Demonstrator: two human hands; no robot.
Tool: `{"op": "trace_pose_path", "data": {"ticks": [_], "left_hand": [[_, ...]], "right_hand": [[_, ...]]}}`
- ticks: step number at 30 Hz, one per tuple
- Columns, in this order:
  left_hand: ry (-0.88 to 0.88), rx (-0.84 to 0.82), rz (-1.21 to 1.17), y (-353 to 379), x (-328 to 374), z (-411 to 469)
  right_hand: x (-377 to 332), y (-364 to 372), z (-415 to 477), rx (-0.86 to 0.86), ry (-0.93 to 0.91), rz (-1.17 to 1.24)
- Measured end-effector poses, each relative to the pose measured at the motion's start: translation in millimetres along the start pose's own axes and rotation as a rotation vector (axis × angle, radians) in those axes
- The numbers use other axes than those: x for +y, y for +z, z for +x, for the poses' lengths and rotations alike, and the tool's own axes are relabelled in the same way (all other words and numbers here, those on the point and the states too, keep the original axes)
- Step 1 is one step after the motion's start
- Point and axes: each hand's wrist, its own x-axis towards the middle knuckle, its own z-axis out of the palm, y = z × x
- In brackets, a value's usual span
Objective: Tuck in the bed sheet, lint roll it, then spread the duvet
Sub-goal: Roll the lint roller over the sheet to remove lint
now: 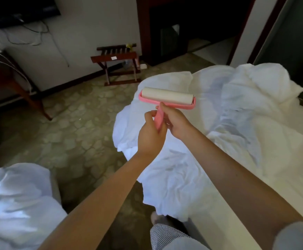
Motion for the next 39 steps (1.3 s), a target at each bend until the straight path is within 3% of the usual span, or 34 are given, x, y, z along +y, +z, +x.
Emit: {"op": "trace_pose_path", "data": {"ticks": [16, 22, 28, 31, 35, 39], "left_hand": [[0.022, -0.162, 0.045, -82.4, -104.7, 312.5], [0.129, -0.265, 0.056, -110.5, -163.3, 437.9], [0.244, -0.405, 0.063, -138.7, -196.8, 566.2], [0.331, -0.525, 0.048, -133.1, -195.8, 618.6], [0.419, -0.643, -0.040, -104.1, -200.7, 682.0], [0.475, -0.699, -0.092, -57.7, -200.1, 754.4]], "right_hand": [[-49.4, 138.5, 288.3, 0.098, -0.116, 0.112], [-62.5, 188.3, 394.8, 0.264, -0.177, 0.044], [-91.2, 243.8, 480.6, 0.394, -0.188, 0.184], [-108.6, 248.6, 514.3, 0.506, -0.203, 0.260], [-127.7, 232.9, 567.2, 0.682, -0.230, 0.103], [-152.9, 201.7, 632.5, 0.737, -0.293, 0.044]]}}
